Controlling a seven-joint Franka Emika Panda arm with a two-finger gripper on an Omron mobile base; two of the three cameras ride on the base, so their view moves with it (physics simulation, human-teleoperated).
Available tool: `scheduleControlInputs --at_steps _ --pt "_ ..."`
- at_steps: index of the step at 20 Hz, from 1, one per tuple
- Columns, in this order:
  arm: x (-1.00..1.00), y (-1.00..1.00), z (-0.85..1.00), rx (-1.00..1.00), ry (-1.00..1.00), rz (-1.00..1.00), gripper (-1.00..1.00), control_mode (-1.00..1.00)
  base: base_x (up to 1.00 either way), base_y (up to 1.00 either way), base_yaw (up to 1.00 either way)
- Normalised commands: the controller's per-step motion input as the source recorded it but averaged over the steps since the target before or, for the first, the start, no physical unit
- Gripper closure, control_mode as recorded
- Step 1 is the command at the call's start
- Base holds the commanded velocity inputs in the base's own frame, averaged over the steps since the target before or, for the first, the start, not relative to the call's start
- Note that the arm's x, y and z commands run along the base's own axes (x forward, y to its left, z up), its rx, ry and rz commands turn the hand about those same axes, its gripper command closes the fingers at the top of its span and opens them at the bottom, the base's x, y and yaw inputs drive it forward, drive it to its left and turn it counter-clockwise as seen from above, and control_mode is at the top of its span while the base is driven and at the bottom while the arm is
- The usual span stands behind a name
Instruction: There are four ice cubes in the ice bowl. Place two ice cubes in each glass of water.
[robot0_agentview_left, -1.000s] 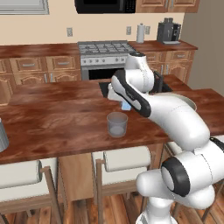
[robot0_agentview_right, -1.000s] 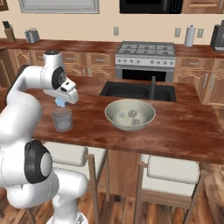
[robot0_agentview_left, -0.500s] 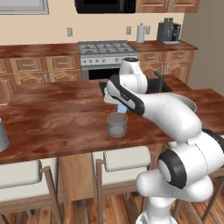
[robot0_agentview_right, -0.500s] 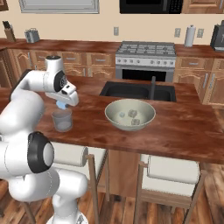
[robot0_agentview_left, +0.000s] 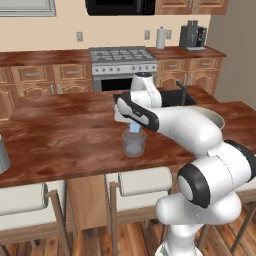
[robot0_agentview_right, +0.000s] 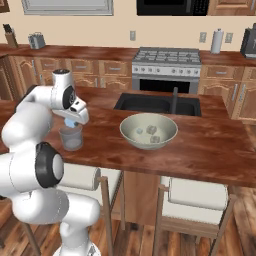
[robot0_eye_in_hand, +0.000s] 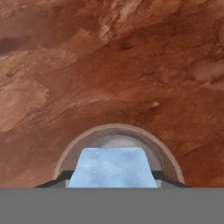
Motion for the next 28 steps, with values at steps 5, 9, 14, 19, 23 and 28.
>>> scheduleControlInputs --at_steps 5,9,14,19,23,28 --pt "0.16 0.05 -0.2 0.0 0.0 0.0 1.0 -1.0 0.0 0.0 0.0" --pt "0.15 0.02 -0.2 0.0 0.0 0.0 1.0 -1.0 0.0 0.0 0.0" --pt "0.14 0.04 -0.19 0.0 0.0 0.0 1.0 -1.0 0.0 0.0 0.0" --pt "0.0 0.0 -0.03 0.0 0.0 0.0 1.0 -1.0 0.0 0.0 0.0" --pt "-0.01 0.0 0.0 0.0 0.0 0.0 -1.0 -1.0 0.0 0.0 0.0" --pt "-0.03 0.0 0.0 0.0 0.0 0.0 -1.0 -1.0 0.0 0.0 0.0"
